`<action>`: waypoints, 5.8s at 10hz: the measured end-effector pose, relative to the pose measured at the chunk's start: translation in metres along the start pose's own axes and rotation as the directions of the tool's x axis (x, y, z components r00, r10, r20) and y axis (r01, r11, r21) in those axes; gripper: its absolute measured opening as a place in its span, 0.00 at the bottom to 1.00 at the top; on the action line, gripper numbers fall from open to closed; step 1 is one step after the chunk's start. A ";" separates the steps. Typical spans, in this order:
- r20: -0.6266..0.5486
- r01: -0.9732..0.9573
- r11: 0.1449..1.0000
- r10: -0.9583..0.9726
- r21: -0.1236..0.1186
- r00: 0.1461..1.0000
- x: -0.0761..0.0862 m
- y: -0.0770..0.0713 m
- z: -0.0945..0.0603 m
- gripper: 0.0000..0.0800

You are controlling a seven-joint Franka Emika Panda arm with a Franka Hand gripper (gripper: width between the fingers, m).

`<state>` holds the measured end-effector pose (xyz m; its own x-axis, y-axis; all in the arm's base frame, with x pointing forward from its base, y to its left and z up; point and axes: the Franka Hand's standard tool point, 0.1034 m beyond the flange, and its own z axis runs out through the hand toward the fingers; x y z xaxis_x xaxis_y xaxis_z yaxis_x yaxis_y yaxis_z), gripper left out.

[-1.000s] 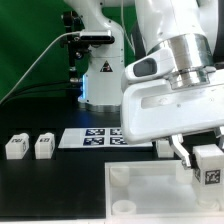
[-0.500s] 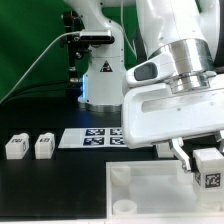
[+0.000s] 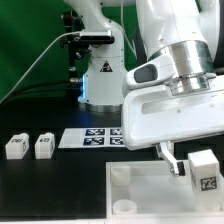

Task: Assemble one leg

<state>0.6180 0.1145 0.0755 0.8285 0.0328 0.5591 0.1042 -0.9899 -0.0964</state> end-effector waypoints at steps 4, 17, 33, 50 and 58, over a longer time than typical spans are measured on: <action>0.001 0.000 1.000 0.000 0.000 1.000 -0.001 0.000 0.000 0.81; 0.690 -0.110 0.990 0.019 0.088 0.724 0.011 0.000 0.000 0.81; 0.355 -0.759 0.509 0.853 -0.405 0.383 -0.004 -0.016 0.004 0.37; 0.527 -0.331 0.940 0.325 -0.086 0.785 -0.002 -0.013 -0.007 0.81; 0.519 -0.187 0.982 0.166 -0.012 0.839 0.020 -0.007 0.005 0.30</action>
Offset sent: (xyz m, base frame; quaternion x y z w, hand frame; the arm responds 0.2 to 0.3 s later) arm 0.0000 0.0000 0.0000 0.0000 0.0000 0.0000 1.0000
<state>0.6362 0.1230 0.0836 0.9976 -0.0649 0.0260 -0.0588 -0.9802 -0.1893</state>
